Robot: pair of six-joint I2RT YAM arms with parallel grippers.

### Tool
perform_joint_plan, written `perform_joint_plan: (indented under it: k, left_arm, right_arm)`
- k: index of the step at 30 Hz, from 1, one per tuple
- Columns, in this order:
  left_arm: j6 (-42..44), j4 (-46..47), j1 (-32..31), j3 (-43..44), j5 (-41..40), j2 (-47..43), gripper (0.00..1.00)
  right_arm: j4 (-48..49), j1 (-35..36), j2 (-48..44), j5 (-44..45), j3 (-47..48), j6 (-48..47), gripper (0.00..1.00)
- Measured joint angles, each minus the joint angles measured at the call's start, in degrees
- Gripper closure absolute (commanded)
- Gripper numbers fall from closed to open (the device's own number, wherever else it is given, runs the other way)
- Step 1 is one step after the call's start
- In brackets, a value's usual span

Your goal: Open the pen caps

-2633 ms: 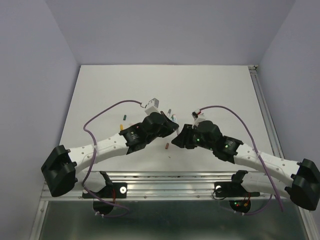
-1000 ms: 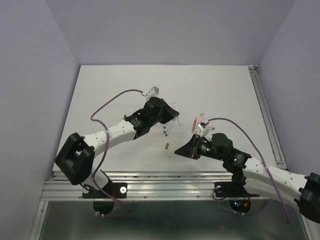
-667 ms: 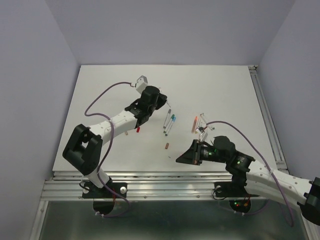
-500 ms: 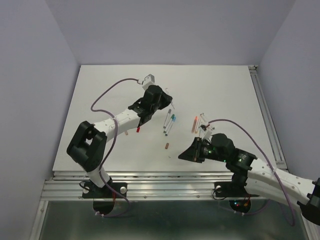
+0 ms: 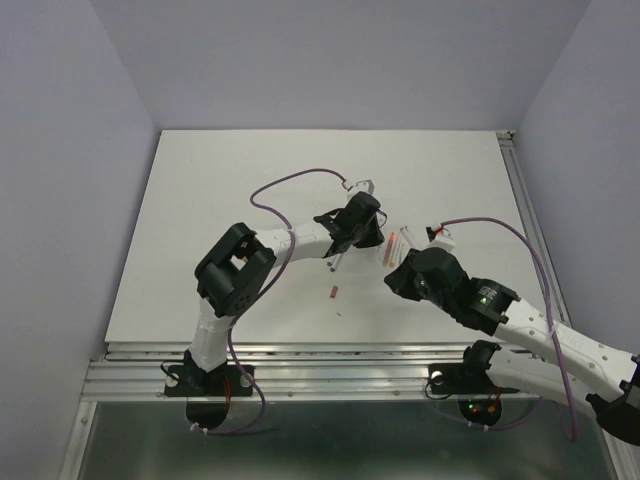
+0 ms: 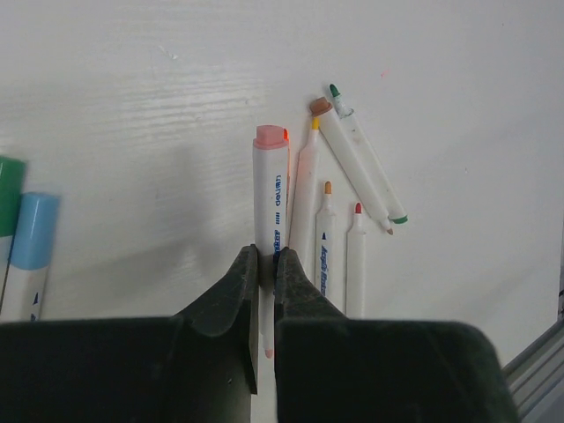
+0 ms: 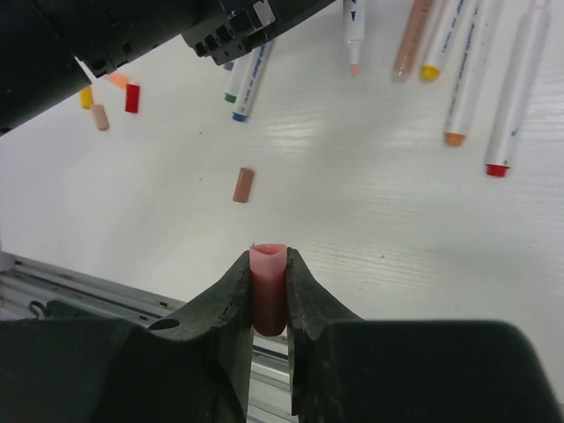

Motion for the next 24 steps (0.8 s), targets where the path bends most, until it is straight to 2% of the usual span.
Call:
perform_joint_plan:
  k: [4,8,10,14,17,19,24]
  left_arm:
    - [0.66,-2.62,0.11,4.63,0.2,3.32,1.0]
    - [1.99,-5.42,0.5,8.83,0.31,6.34,0.91]
    - [2.8,-6.78,0.59,10.08,0.39,7.39,0.89]
    - [3.34,-9.27,0.44,11.13,0.44,8.09,0.75]
    - [3.69,-9.94,0.42,11.67,0.85,8.52,0.69]
    - [4.04,-10.43,0.33,11.67,1.2,8.55,0.6]
    - [5.18,-10.82,0.04,11.67,2.05,8.55,0.52]
  right_arm:
    - [-1.86,0.0,-0.15,1.84,0.0,-0.39,0.99]
    - [-2.82,-0.22,-0.52,2.6,-0.02,-0.59,0.99]
    - [-3.02,-0.31,-1.01,2.73,-0.02,-0.59,0.99]
    - [-3.52,-0.33,-1.97,3.06,-0.02,-0.57,0.99]
    - [-3.82,-0.33,-2.27,3.26,-0.02,-0.57,0.99]
    - [-3.85,-0.33,-2.34,3.32,-0.02,-0.57,0.99]
    - [-4.04,-0.37,-2.43,3.41,-0.02,-0.57,0.99]
